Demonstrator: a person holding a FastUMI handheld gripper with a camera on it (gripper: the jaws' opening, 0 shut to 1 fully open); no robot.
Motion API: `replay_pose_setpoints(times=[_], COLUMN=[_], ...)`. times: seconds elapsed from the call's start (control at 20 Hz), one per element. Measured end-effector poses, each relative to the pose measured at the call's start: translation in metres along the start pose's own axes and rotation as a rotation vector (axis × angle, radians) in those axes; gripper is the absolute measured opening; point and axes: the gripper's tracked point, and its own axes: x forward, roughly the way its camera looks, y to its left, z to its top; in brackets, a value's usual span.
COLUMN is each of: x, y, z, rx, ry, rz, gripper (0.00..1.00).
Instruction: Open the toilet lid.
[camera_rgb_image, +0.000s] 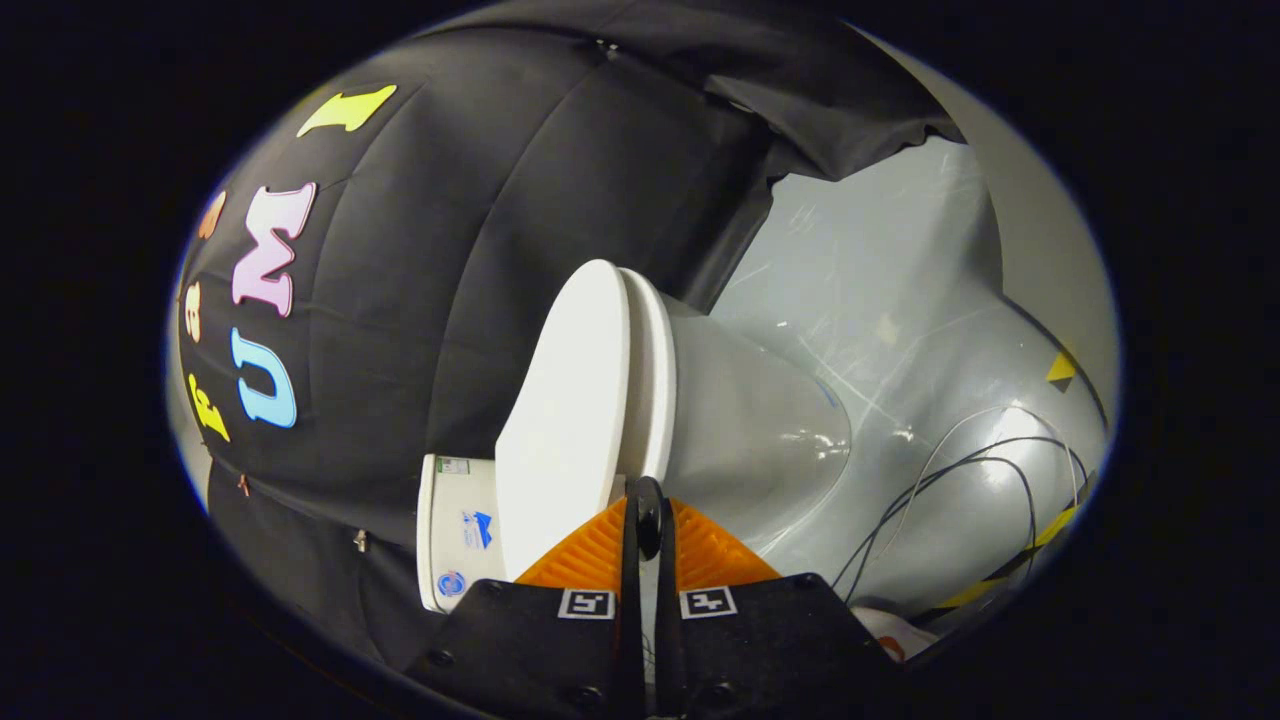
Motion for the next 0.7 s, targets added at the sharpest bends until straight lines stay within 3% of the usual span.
replay_pose_setpoints(times=[0.25, 0.7], x=[-0.013, -0.032], y=[0.027, 0.067], z=[0.004, 0.005], rx=[-0.047, -0.175], ry=[-0.003, -0.008], rz=[-0.007, -0.100], gripper=[0.06, 0.07])
